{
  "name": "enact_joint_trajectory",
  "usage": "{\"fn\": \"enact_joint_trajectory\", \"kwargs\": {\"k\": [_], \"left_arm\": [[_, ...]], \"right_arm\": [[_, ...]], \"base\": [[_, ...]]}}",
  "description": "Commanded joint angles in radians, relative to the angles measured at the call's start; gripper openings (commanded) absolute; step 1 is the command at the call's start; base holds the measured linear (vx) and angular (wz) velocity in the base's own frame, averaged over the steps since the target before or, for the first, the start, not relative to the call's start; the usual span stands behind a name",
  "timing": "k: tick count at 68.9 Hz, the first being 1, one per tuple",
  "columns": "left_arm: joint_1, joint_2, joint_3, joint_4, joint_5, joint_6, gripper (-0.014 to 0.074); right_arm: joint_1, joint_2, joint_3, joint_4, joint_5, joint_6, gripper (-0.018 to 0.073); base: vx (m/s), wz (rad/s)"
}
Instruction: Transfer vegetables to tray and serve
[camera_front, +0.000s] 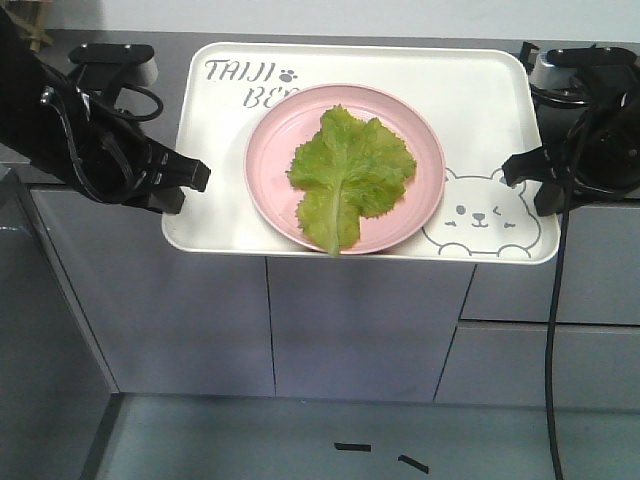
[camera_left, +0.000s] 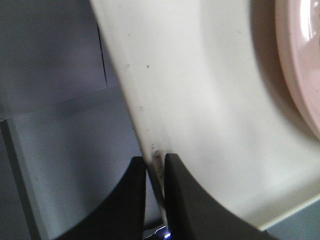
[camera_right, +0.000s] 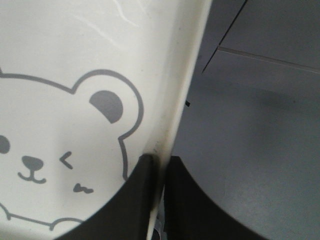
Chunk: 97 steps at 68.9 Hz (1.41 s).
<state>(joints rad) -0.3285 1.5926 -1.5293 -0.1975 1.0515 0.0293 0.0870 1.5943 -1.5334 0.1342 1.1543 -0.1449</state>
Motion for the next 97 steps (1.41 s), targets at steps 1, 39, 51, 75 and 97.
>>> {"fn": "enact_joint_trajectory", "kwargs": {"k": [1, 39, 51, 75, 97], "left_arm": [[-0.035, -0.045, -0.033, -0.192, -0.114, 0.03, -0.0006], [-0.035, -0.045, -0.033, -0.192, -0.114, 0.03, -0.0006], [-0.035, -0.045, -0.033, -0.192, -0.114, 0.03, -0.0006], [-0.035, -0.045, -0.033, -0.192, -0.114, 0.03, -0.0006], [-0.035, -0.045, -0.033, -0.192, -0.114, 0.03, -0.0006]], "right_arm": [[0.026, -0.047, -0.026, 0.196, -0.06, -0.04, -0.0008], [0.026, -0.047, -0.026, 0.197, -0.06, -0.04, -0.0008], [0.026, -0.047, -0.026, 0.197, -0.06, -0.04, -0.0008], [0.026, -0.047, -0.026, 0.197, -0.06, -0.04, -0.0008], [0.026, -0.047, -0.026, 0.197, -0.06, -0.04, -0.0008]], "base": [[-0.03, -0.2], [0.0, -0.06], [0.03, 0.01], [0.04, 0.0], [0.06, -0.08]]}}
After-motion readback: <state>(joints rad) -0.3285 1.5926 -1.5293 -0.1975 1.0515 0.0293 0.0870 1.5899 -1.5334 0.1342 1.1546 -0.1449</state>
